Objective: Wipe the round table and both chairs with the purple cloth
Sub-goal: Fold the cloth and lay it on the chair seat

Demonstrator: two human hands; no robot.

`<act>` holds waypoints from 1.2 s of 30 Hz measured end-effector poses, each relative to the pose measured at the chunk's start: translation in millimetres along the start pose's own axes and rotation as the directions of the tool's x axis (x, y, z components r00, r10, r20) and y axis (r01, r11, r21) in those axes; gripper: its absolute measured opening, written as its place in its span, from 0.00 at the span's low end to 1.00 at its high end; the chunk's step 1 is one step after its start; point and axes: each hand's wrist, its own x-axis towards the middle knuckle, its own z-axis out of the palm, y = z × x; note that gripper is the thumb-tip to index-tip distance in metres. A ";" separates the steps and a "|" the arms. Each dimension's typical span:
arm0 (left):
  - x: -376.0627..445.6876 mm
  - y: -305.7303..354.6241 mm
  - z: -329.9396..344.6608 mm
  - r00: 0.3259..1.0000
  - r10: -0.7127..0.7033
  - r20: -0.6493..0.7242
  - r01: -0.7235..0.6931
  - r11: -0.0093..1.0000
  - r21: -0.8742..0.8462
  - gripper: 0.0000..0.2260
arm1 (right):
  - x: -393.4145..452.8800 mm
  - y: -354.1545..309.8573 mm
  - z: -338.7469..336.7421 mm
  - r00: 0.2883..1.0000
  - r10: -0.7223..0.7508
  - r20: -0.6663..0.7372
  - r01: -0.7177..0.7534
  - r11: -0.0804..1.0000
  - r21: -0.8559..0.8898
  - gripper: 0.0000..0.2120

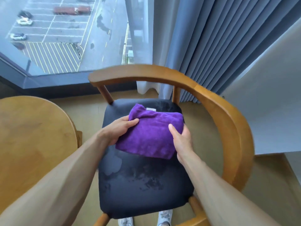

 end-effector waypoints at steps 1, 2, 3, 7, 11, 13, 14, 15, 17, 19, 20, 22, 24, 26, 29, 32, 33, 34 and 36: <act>-18.9 19.4 -3.1 0.999 0.035 -0.030 -0.036 0.999 -0.024 0.06 | -5.7 -25.3 2.1 0.999 -0.040 0.022 0.040 0.999 -0.018 0.18; -38.4 39.6 -5.5 0.996 0.066 -0.054 -0.069 0.996 -0.048 0.06 | -12.5 -51.6 4.4 0.996 -0.077 0.038 0.078 0.997 -0.023 0.17; -57.7 60.5 -8.4 0.992 0.092 -0.081 -0.098 0.993 -0.071 0.06 | -21.3 -80.8 6.5 0.992 -0.112 0.054 0.114 0.993 -0.020 0.15; -136.7 135.5 -18.3 0.965 0.190 -0.179 -0.211 0.972 -0.105 0.09 | -64.5 -188.6 10.5 0.983 -0.148 0.104 0.150 0.989 -0.010 0.13; -216.6 199.0 -31.1 0.933 0.286 -0.219 -0.324 0.932 -0.161 0.10 | -127.6 -287.0 5.7 0.975 -0.167 0.148 0.166 0.986 0.025 0.15; -252.8 221.4 -40.4 0.911 0.360 -0.200 -0.396 0.900 -0.183 0.11 | -167.1 -325.0 2.9 0.970 -0.190 0.148 0.183 0.981 0.062 0.16; -271.1 230.3 -44.5 0.901 0.397 -0.177 -0.426 0.886 -0.182 0.11 | -186.3 -338.2 2.2 0.969 -0.198 0.149 0.188 0.979 0.083 0.16; -288.4 237.5 -48.7 0.888 0.435 -0.146 -0.457 0.872 -0.178 0.11 | -204.1 -347.8 1.4 0.967 -0.207 0.146 0.192 0.975 0.109 0.16; -323.0 247.1 -55.9 0.864 0.497 -0.083 -0.504 0.848 -0.167 0.10 | -242.2 -358.6 -0.3 0.965 -0.230 0.127 0.207 0.963 0.175 0.15; -353.1 250.8 -61.5 0.847 0.531 -0.031 -0.530 0.836 -0.145 0.11 | -279.1 -359.6 -0.6 0.964 -0.253 0.079 0.230 0.948 0.220 0.14; -367.2 250.3 -62.9 0.839 0.544 -0.005 -0.540 0.832 -0.129 0.12 | -297.3 -357.5 -0.7 0.964 -0.262 0.044 0.245 0.940 0.236 0.15; -387.9 246.9 -62.7 0.830 0.556 0.039 -0.551 0.829 -0.101 0.13 | -331.1 -349.4 -4.4 0.962 -0.271 -0.015 0.265 0.926 0.270 0.14; -407.5 239.1 -53.4 0.831 0.548 0.101 -0.544 0.837 -0.065 0.13 | -361.5 -337.0 -16.5 0.961 -0.265 -0.074 0.275 0.913 0.302 0.14; -426.9 227.9 -38.1 0.823 0.539 0.178 -0.541 0.840 -0.039 0.14 | -390.8 -321.5 -34.3 0.958 -0.250 -0.139 0.283 0.904 0.320 0.16; -451.2 208.9 -7.0 0.803 0.541 0.252 -0.554 0.832 -0.022 0.14 | -439.4 -295.0 -66.7 0.942 -0.246 -0.227 0.314 0.885 0.345 0.17; -484.1 184.5 35.8 0.764 0.544 0.347 -0.576 0.817 -0.011 0.09 | -494.9 -263.0 -104.9 0.916 -0.233 -0.326 0.352 0.856 0.379 0.17; -496.2 175.1 52.0 0.752 0.539 0.378 -0.581 0.814 -0.004 0.09 | -515.2 -250.8 -118.6 0.903 -0.224 -0.367 0.368 0.845 0.389 0.17; -510.7 164.6 69.1 0.736 0.537 0.412 -0.589 0.808 -0.001 0.09 | -536.6 -236.9 -133.4 0.886 -0.211 -0.412 0.383 0.833 0.398 0.18; -542.7 140.9 103.5 0.690 0.527 0.496 -0.606 0.795 -0.002 0.09 | -588.4 -205.7 -160.9 0.846 -0.177 -0.503 0.415 0.810 0.413 0.18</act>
